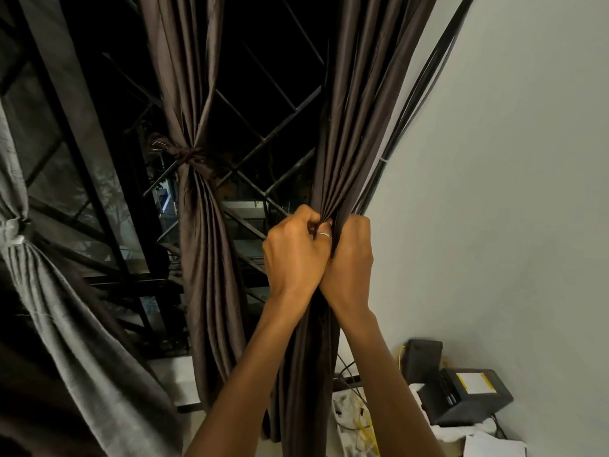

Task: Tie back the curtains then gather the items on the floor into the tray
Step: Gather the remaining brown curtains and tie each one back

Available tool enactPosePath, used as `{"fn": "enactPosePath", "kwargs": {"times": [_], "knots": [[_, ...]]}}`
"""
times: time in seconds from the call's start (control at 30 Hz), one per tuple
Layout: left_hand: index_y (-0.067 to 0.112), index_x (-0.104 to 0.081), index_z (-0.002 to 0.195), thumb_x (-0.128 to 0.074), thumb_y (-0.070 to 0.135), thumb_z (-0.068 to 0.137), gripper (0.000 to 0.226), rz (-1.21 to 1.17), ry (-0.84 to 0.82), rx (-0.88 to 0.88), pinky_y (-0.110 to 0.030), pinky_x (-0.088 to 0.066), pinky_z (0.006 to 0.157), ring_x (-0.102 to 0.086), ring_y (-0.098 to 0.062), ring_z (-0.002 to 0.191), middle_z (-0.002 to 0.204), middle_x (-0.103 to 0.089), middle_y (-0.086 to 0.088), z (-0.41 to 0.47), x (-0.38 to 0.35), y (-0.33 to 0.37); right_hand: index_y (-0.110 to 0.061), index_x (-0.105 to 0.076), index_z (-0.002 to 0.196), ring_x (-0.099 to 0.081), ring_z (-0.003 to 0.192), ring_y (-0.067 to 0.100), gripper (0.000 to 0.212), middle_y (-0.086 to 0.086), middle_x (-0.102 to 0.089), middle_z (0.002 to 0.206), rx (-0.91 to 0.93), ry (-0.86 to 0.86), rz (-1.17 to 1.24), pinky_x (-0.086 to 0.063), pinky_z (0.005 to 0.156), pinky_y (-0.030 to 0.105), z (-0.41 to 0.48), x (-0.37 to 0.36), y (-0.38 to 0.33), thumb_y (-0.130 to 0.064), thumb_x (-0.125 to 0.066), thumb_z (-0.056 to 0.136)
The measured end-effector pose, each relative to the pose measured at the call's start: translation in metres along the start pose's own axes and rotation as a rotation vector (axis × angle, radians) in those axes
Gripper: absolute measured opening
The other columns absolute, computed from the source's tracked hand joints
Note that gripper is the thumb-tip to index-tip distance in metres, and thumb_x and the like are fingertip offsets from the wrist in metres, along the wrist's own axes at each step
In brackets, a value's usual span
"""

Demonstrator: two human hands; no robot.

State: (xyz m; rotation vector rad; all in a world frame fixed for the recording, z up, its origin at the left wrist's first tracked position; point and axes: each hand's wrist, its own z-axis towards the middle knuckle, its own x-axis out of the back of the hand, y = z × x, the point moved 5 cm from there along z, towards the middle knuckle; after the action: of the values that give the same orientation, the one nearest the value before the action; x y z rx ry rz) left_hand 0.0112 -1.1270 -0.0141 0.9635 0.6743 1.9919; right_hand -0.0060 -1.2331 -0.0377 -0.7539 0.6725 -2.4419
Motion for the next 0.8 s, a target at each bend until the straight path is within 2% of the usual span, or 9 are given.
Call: {"fn": "enactPosePath", "kwargs": {"times": [0.17, 0.23, 0.3, 0.33, 0.4, 0.43, 0.5, 0.67, 0.8], "knots": [[0.031, -0.077, 0.103, -0.058, 0.047, 0.098, 0.025, -0.176, -0.279, -0.006, -0.017, -0.053, 0.064, -0.066, 0.002, 0.068, 0.077, -0.073, 0.015, -0.002, 0.002, 0.005, -0.018, -0.048, 0.101, -0.044, 0.089, -0.007, 0.032, -0.004, -0.039, 0.102, -0.007, -0.187, 0.115, -0.040, 0.071, 0.008, 0.000, 0.002, -0.007, -0.047, -0.048, 0.086], [0.039, -0.074, 0.081, -0.052, 0.053, 0.099, 0.032, -0.191, -0.387, -0.012, -0.019, -0.043, 0.053, -0.055, -0.002, 0.050, 0.055, -0.060, 0.014, -0.002, 0.004, 0.009, -0.021, -0.044, 0.095, -0.044, 0.082, -0.006, 0.027, -0.003, -0.038, 0.097, -0.051, -0.191, 0.143, -0.040, 0.066, 0.008, 0.000, 0.004, -0.007, -0.045, -0.051, 0.085], [0.029, -0.065, 0.062, -0.050, 0.053, 0.100, 0.047, -0.221, -0.443, -0.009, -0.031, -0.044, 0.052, -0.051, -0.012, 0.048, 0.051, -0.052, 0.008, 0.001, 0.008, 0.008, -0.023, -0.041, 0.090, -0.045, 0.075, -0.004, 0.022, -0.001, -0.042, 0.092, -0.104, -0.163, 0.202, -0.039, 0.062, 0.010, 0.002, 0.007, -0.004, -0.032, -0.061, 0.090], [0.024, -0.066, 0.065, -0.052, 0.050, 0.101, 0.046, -0.246, -0.443, -0.010, -0.036, -0.051, 0.059, -0.059, -0.014, 0.056, 0.058, -0.060, 0.006, 0.004, 0.010, 0.005, -0.025, -0.043, 0.091, -0.048, 0.076, -0.004, 0.022, -0.001, -0.046, 0.092, -0.124, -0.152, 0.226, -0.040, 0.063, 0.010, 0.003, 0.008, -0.001, -0.026, -0.065, 0.093], [0.027, -0.075, 0.090, -0.058, 0.039, 0.100, 0.024, -0.323, -0.348, 0.004, -0.031, -0.057, 0.081, -0.068, -0.004, 0.086, 0.091, -0.072, 0.010, 0.013, 0.017, -0.007, -0.027, -0.051, 0.102, -0.056, 0.087, -0.002, 0.017, -0.002, -0.059, 0.100, -0.163, -0.163, 0.284, -0.045, 0.073, 0.011, 0.005, 0.010, 0.006, -0.022, -0.066, 0.096], [0.029, -0.073, 0.100, -0.061, 0.032, 0.099, 0.013, -0.360, -0.281, 0.035, -0.027, -0.055, 0.090, -0.066, 0.001, 0.098, 0.105, -0.070, 0.012, 0.018, 0.022, -0.016, -0.027, -0.055, 0.109, -0.060, 0.093, 0.000, 0.018, -0.003, -0.064, 0.106, -0.195, -0.184, 0.325, -0.049, 0.081, 0.014, 0.006, 0.011, 0.010, -0.022, -0.066, 0.096], [0.031, -0.065, 0.116, -0.063, 0.024, 0.098, 0.019, -0.427, -0.285, 0.110, -0.027, -0.050, 0.102, -0.060, 0.003, 0.113, 0.121, -0.065, 0.014, 0.027, 0.024, -0.032, -0.026, -0.059, 0.118, -0.064, 0.104, 0.001, 0.024, -0.010, -0.068, 0.113, -0.268, -0.254, 0.417, -0.052, 0.092, 0.018, 0.008, 0.014, 0.017, -0.022, -0.067, 0.097], [0.031, -0.042, 0.150, -0.060, 0.033, 0.099, 0.054, -0.581, -0.766, 0.134, -0.029, -0.037, 0.116, -0.044, 0.000, 0.138, 0.147, -0.051, 0.015, 0.033, 0.000, -0.040, -0.028, -0.063, 0.120, -0.069, 0.110, 0.010, 0.031, -0.008, -0.072, 0.118, -0.304, -0.369, 0.610, -0.056, 0.096, 0.029, 0.013, 0.020, 0.015, -0.010, -0.068, 0.096], [0.031, -0.058, 0.133, -0.058, 0.039, 0.093, 0.040, -0.649, -0.929, 0.120, -0.025, -0.046, 0.109, -0.057, -0.003, 0.128, 0.133, -0.065, 0.015, 0.030, -0.013, -0.031, -0.023, -0.064, 0.121, -0.071, 0.110, 0.015, 0.032, -0.002, -0.074, 0.119, -0.348, -0.417, 0.672, -0.057, 0.096, 0.029, 0.014, 0.022, 0.018, -0.005, -0.067, 0.095]]}}
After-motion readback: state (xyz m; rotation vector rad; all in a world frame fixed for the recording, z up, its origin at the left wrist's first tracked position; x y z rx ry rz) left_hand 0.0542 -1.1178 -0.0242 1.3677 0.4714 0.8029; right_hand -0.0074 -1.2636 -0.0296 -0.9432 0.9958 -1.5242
